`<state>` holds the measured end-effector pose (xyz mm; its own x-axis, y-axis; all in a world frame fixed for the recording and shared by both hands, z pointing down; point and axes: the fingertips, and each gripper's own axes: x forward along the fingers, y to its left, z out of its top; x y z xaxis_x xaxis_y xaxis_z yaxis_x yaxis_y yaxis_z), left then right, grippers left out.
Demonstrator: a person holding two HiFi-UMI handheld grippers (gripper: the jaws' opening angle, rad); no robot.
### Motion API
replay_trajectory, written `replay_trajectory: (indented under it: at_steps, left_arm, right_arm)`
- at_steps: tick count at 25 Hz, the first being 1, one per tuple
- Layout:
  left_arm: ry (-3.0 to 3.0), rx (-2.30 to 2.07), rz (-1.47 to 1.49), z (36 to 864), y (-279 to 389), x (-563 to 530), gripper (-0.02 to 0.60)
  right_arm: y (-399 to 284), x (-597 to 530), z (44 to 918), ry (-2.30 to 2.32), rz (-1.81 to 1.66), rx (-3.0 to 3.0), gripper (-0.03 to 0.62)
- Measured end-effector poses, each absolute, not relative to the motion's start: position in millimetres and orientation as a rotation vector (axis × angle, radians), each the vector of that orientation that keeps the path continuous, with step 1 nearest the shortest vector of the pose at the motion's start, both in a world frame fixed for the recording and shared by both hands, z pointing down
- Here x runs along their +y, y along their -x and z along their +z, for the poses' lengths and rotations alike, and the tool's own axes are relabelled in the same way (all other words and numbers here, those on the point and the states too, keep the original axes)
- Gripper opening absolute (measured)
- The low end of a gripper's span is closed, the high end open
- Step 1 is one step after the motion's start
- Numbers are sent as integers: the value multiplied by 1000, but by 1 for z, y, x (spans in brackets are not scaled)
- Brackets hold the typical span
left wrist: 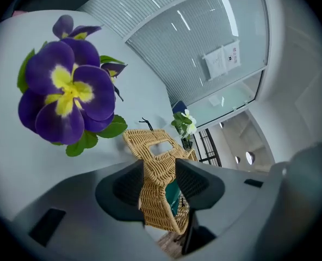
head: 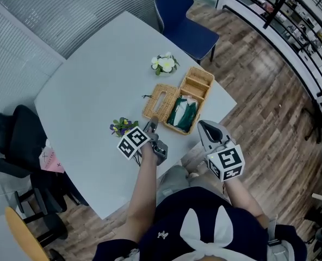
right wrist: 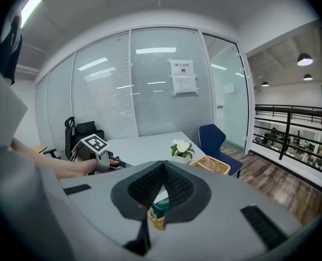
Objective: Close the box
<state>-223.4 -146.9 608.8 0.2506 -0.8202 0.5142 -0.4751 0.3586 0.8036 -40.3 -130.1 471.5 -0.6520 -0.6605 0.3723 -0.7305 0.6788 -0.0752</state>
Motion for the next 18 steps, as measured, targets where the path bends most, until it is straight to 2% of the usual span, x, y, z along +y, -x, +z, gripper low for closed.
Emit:
replay_trajectory:
  at_steps: [18]
  left_arm:
    - [-1140,-1227,-419,653,221,-157,169]
  right_arm:
    - [48,-147,480,-1157,316,-2541,5]
